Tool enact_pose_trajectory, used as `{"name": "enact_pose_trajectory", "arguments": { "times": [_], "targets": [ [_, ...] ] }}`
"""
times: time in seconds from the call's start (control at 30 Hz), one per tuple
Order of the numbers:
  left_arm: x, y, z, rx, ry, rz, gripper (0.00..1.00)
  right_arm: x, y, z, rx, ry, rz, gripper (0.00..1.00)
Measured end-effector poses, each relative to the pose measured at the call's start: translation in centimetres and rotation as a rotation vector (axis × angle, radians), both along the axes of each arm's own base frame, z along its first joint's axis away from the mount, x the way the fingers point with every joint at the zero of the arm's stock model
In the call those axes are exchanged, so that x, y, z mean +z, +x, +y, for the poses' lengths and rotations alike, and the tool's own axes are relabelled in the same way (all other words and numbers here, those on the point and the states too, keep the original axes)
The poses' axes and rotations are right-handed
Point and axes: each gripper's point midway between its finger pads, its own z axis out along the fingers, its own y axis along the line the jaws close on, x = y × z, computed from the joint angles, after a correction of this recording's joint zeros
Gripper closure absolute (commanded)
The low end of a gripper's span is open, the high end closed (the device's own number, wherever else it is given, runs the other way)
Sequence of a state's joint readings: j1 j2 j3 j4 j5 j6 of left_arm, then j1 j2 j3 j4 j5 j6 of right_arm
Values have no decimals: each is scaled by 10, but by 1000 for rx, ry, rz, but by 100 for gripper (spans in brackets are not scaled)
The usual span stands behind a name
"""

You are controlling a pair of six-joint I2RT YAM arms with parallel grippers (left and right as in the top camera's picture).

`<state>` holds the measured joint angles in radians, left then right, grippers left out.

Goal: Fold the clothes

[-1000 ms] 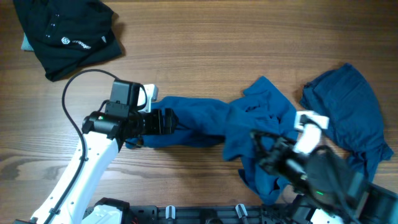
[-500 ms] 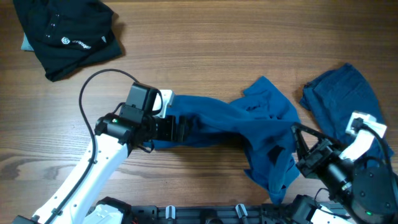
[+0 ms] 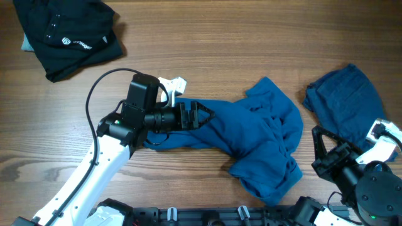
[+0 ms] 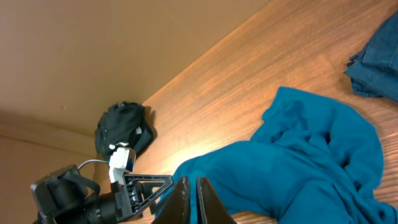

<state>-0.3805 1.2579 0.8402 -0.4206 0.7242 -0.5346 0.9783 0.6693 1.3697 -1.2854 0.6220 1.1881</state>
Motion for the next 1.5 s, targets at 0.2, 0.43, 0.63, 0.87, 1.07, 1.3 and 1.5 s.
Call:
{"name": "enact_pose_trajectory", "arguments": {
  "times": [0.2,0.43,0.63,0.87,1.07,1.3,1.5],
  "targets": [
    [-4,2,2,47,1,50,0,-8,-6,8,43,23,50,26],
    [-39,14,5,144,57,196,0,-89,-20,33,40,37,343,28],
    [-66,25,2,183,72,267,0,-158,-9,124,193,132,522,32],
    [-69,38,-3,216,41,269,0,-238,-25,144,137,28,833,29],
    [-57,53,-8,245,-14,226,0,-267,-30,147,20,7,964,27],
    [-74,50,7,329,64,292,0,-284,-31,146,-91,9,1027,26],
    [-82,64,38,442,94,319,0,-296,-43,129,-279,-7,1112,23]
  ]
}}
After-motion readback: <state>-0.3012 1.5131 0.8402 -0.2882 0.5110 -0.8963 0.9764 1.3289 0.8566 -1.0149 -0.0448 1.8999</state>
